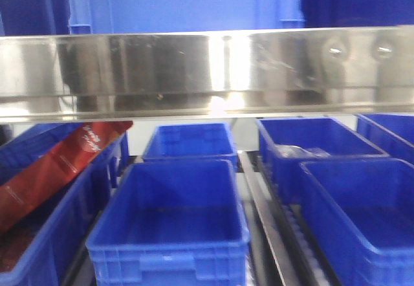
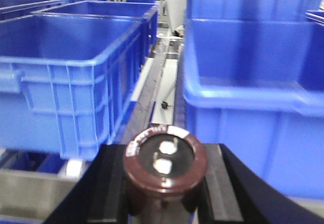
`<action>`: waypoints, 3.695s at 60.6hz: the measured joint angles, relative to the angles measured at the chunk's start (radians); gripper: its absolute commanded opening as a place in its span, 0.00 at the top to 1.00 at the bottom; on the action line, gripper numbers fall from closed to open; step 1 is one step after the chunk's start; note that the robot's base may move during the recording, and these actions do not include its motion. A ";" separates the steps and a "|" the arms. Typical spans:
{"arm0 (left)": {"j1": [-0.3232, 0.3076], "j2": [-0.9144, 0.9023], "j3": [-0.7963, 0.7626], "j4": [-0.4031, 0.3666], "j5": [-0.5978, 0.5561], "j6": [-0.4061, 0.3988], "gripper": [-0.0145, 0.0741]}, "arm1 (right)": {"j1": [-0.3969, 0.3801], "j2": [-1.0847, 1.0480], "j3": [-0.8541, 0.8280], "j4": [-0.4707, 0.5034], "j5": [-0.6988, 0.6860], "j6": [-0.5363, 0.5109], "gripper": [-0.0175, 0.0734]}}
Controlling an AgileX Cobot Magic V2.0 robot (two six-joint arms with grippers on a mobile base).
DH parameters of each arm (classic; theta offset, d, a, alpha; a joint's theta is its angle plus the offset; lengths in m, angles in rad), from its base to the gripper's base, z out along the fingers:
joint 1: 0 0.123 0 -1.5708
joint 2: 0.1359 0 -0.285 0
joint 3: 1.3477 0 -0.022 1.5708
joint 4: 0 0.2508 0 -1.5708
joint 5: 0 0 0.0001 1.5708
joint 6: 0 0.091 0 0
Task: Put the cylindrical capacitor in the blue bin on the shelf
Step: 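Position both held objects above the blue bins on the shelf, then open the left gripper to drop the orange cylinder into a blue bin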
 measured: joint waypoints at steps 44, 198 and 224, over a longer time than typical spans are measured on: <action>0.000 0.000 0.000 0.000 0.000 0.000 0.96 | 0.000 0.000 0.000 0.000 0.000 0.000 0.94; -0.314 1.065 -0.910 -0.183 0.005 0.267 0.17 | 0.000 0.000 0.000 0.000 0.000 0.000 0.94; -0.314 0.945 -0.916 -0.183 0.135 0.267 0.55 | 0.000 0.000 0.000 0.000 0.000 0.000 0.94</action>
